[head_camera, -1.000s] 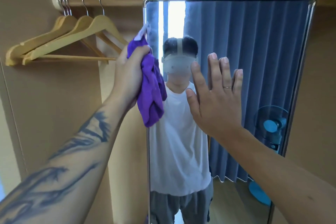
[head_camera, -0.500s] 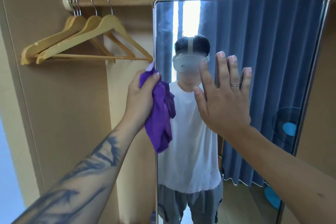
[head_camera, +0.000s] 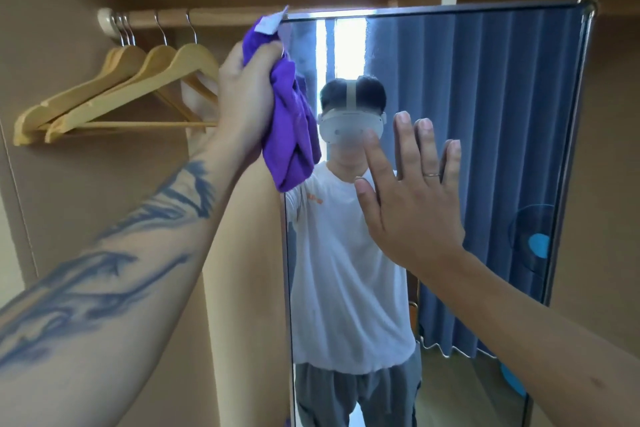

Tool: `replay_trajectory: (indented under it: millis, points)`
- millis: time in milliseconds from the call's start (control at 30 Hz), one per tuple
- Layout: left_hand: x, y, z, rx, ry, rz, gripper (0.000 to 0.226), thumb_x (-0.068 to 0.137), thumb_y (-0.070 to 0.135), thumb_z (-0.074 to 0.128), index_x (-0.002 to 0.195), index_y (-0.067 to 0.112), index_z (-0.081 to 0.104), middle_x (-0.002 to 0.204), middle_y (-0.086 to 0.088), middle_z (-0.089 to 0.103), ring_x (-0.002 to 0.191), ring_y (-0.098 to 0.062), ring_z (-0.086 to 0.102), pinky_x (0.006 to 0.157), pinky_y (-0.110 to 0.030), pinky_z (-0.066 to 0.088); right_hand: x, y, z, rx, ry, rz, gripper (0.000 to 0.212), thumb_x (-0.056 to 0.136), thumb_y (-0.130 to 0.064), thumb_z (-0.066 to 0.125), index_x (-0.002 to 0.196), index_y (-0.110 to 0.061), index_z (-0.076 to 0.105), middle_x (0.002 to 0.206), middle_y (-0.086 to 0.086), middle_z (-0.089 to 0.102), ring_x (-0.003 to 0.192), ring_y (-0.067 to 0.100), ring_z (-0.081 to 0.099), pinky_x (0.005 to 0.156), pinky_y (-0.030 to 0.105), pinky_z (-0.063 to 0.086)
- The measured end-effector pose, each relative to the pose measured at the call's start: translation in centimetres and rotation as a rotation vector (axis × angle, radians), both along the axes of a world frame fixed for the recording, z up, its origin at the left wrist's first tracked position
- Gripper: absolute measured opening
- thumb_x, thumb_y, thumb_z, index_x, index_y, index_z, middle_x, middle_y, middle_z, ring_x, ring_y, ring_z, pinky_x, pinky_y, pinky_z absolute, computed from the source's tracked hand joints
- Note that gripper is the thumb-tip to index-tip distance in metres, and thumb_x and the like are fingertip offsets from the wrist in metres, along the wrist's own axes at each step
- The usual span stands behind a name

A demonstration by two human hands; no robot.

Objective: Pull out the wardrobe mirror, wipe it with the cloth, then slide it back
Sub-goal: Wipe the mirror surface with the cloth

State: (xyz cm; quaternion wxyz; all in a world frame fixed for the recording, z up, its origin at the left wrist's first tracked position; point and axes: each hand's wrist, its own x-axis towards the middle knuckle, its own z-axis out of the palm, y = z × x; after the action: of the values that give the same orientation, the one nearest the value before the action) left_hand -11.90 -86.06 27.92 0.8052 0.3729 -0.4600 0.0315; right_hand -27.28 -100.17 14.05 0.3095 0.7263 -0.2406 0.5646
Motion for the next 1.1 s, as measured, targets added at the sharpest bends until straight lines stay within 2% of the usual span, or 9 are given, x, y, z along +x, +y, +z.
replay_trajectory:
  millis: [233, 300, 367, 500, 633, 767, 900, 1033, 1100]
  points:
    - [0.1, 0.2, -9.1, 0.103, 0.036, 0.094, 0.012, 0.090, 0.028, 0.068, 0.078, 0.029, 0.067, 0.074, 0.009, 0.065, 0.071, -0.010, 0.060, 0.072, -0.024, 0.052, -0.2, 0.6, 0.1, 0.044, 0.032, -0.030, 0.060, 0.112, -0.046, 0.030, 0.167, -0.023, 0.018, 0.173, 0.019, 0.011, 0.161, 0.040, 0.009, 0.126, 0.066, 0.007]
    - [0.1, 0.5, -10.8, 0.143, 0.039, 0.087, 0.011, 0.090, 0.032, 0.067, 0.087, 0.022, 0.069, 0.080, 0.005, 0.068, 0.076, -0.013, 0.063, 0.077, -0.029, 0.054, -0.2, 0.7, 0.1, 0.050, 0.030, -0.021, 0.060, 0.112, -0.046, 0.030, 0.167, -0.023, 0.018, 0.173, 0.019, 0.011, 0.161, 0.040, 0.009, 0.126, 0.066, 0.006]
    - [-0.1, 0.6, -11.4, 0.178, 0.060, 0.069, 0.023, 0.090, 0.033, 0.066, 0.097, 0.011, 0.070, 0.088, -0.004, 0.070, 0.083, -0.021, 0.065, 0.084, -0.039, 0.055, -0.1, 0.7, 0.1, 0.056, 0.026, -0.014, 0.061, 0.112, -0.046, 0.031, 0.167, -0.024, 0.017, 0.174, 0.018, 0.011, 0.161, 0.040, 0.008, 0.126, 0.066, 0.005]
    - [-0.7, 0.4, -8.3, 0.171, 0.116, 0.090, 0.028, 0.086, 0.028, 0.067, 0.093, 0.001, 0.072, 0.089, -0.019, 0.072, 0.082, -0.023, 0.066, 0.088, -0.045, 0.057, -0.2, 0.7, 0.1, 0.052, 0.024, -0.016, 0.061, 0.112, -0.046, 0.030, 0.167, -0.023, 0.019, 0.173, 0.018, 0.010, 0.161, 0.040, 0.008, 0.126, 0.067, 0.007]
    - [-0.9, 0.3, 0.3, 0.089, 0.068, 0.072, 0.013, 0.086, 0.017, 0.065, 0.096, 0.009, 0.071, 0.082, -0.011, 0.064, 0.072, -0.016, 0.060, 0.069, -0.030, 0.050, -0.1, 0.7, 0.1, 0.061, 0.025, 0.001, 0.060, 0.112, -0.047, 0.028, 0.166, -0.025, 0.014, 0.173, 0.018, 0.010, 0.161, 0.039, 0.008, 0.125, 0.068, 0.009]
    - [-0.7, 0.3, 5.1, 0.064, 0.040, 0.051, 0.034, 0.086, 0.012, 0.063, 0.115, -0.003, 0.073, 0.089, -0.014, 0.061, 0.076, -0.024, 0.056, 0.073, -0.042, 0.054, -0.1, 0.5, 0.1, 0.035, 0.014, -0.006, 0.060, 0.112, -0.047, 0.028, 0.167, -0.025, 0.018, 0.173, 0.018, 0.013, 0.160, 0.039, 0.011, 0.125, 0.067, 0.011]
    - [-1.1, -0.4, 2.8, -0.035, 0.076, -0.049, 0.022, 0.095, 0.003, 0.057, 0.113, 0.002, 0.071, 0.083, -0.011, 0.060, 0.060, -0.020, 0.058, 0.063, -0.034, 0.055, 0.1, 0.4, 0.0, 0.036, 0.014, -0.017, 0.060, 0.112, -0.048, 0.028, 0.167, -0.025, 0.020, 0.173, 0.017, 0.012, 0.161, 0.039, 0.010, 0.125, 0.067, 0.011]
    - [-0.2, -1.0, -1.6, -0.016, 0.149, -0.023, 0.009, 0.095, 0.009, 0.062, 0.088, 0.014, 0.064, 0.067, 0.004, 0.060, 0.063, -0.014, 0.056, 0.061, -0.026, 0.055, 0.4, 0.1, 0.0, -0.004, -0.011, -0.027, 0.059, 0.112, -0.048, 0.028, 0.166, -0.023, 0.027, 0.173, 0.017, 0.018, 0.160, 0.039, 0.015, 0.127, 0.065, 0.010]
    - [0.2, -1.2, -3.9, 0.029, 0.128, 0.004, 0.008, 0.096, 0.011, 0.063, 0.090, 0.016, 0.066, 0.076, 0.001, 0.066, 0.069, -0.014, 0.060, 0.067, -0.024, 0.054, 0.7, 0.0, 0.1, -0.030, -0.052, -0.021, 0.058, 0.112, -0.047, 0.032, 0.164, -0.023, 0.034, 0.171, 0.017, 0.023, 0.159, 0.039, 0.020, 0.127, 0.065, 0.011]
